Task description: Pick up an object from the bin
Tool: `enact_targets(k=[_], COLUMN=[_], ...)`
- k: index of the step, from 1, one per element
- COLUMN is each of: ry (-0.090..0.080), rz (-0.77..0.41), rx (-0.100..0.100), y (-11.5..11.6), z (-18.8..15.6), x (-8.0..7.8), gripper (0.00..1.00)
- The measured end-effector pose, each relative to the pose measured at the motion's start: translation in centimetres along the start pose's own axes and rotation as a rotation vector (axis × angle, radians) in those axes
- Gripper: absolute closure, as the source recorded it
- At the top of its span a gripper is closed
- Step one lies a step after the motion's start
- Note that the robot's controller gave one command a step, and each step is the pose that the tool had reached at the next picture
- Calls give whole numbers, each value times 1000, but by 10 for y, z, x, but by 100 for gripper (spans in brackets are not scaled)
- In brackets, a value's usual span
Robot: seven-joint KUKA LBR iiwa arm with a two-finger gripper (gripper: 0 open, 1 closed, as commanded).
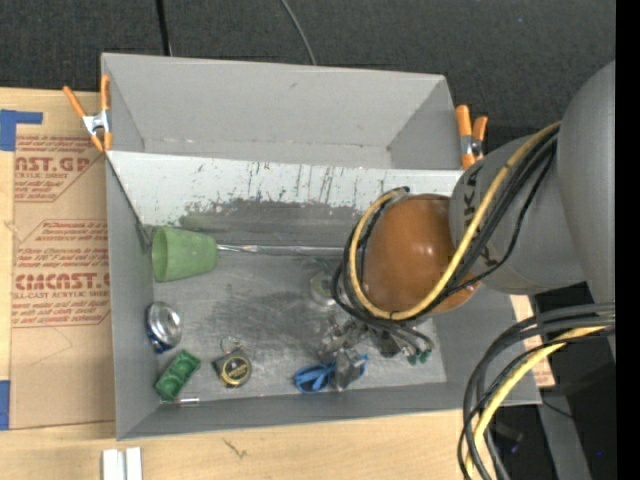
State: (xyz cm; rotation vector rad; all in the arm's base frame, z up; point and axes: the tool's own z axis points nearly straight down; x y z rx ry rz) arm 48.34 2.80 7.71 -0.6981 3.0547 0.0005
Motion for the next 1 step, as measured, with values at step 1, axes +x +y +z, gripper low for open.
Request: enact_targets(k=[1], ry=[-1], rz=[43], rx=[3], y=[-25], z=[-137], x=[-4], gripper=[100])
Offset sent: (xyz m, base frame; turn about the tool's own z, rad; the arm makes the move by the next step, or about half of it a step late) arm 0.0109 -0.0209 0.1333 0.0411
